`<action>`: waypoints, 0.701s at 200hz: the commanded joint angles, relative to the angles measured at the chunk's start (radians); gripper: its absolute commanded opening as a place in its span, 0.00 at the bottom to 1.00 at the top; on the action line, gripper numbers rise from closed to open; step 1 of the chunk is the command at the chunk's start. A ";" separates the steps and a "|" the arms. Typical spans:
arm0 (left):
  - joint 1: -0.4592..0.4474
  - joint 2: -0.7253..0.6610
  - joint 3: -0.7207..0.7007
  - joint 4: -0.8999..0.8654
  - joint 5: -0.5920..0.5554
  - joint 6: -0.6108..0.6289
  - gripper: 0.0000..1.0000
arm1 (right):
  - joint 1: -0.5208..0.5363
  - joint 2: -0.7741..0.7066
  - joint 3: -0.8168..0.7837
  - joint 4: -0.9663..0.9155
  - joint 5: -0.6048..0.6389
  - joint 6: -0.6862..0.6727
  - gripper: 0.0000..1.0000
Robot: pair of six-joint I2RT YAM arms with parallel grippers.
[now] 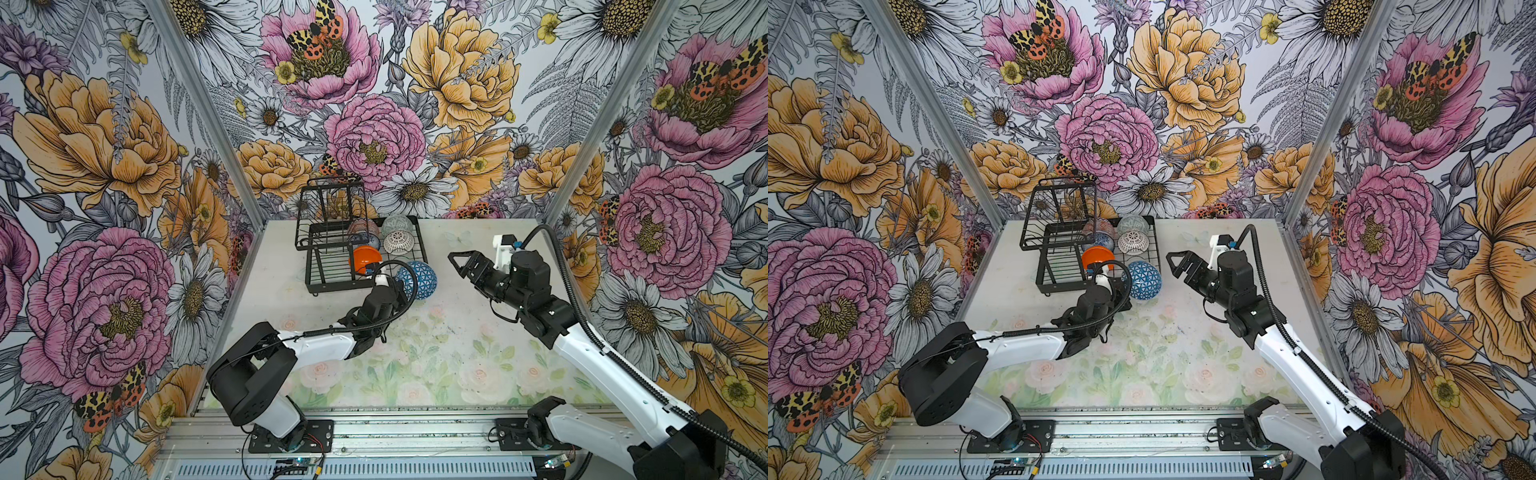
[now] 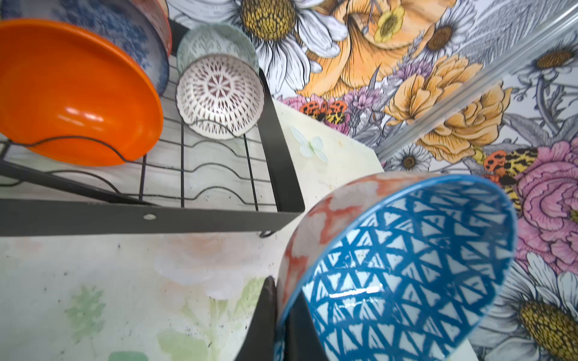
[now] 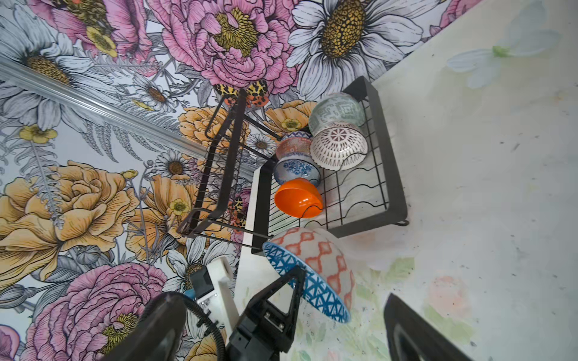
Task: Load bowls into a dish rack
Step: Pick up the bowl from the center of the table, then place the bowl in the dish rack.
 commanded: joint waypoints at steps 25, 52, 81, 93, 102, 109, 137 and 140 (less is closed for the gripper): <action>-0.043 0.016 -0.007 0.404 -0.225 0.105 0.00 | 0.061 0.078 0.090 0.162 -0.019 0.113 0.99; -0.070 0.059 -0.016 0.575 -0.278 0.179 0.00 | 0.086 0.101 0.095 0.225 0.002 0.155 0.99; -0.099 0.126 -0.019 0.751 -0.347 0.266 0.00 | 0.114 0.128 0.110 0.271 0.002 0.182 1.00; -0.104 0.145 -0.015 0.796 -0.351 0.287 0.00 | 0.129 0.137 0.121 0.278 0.005 0.187 1.00; -0.109 0.155 -0.009 0.812 -0.356 0.307 0.00 | 0.139 0.148 0.131 0.282 0.008 0.188 0.99; -0.113 0.160 -0.004 0.822 -0.362 0.320 0.00 | 0.144 0.156 0.137 0.282 0.011 0.189 0.99; -0.124 0.185 0.004 0.890 -0.369 0.365 0.00 | 0.152 0.182 0.150 0.301 0.026 0.198 0.99; -0.125 0.186 0.004 0.894 -0.368 0.369 0.00 | 0.152 0.185 0.150 0.303 0.028 0.199 0.99</action>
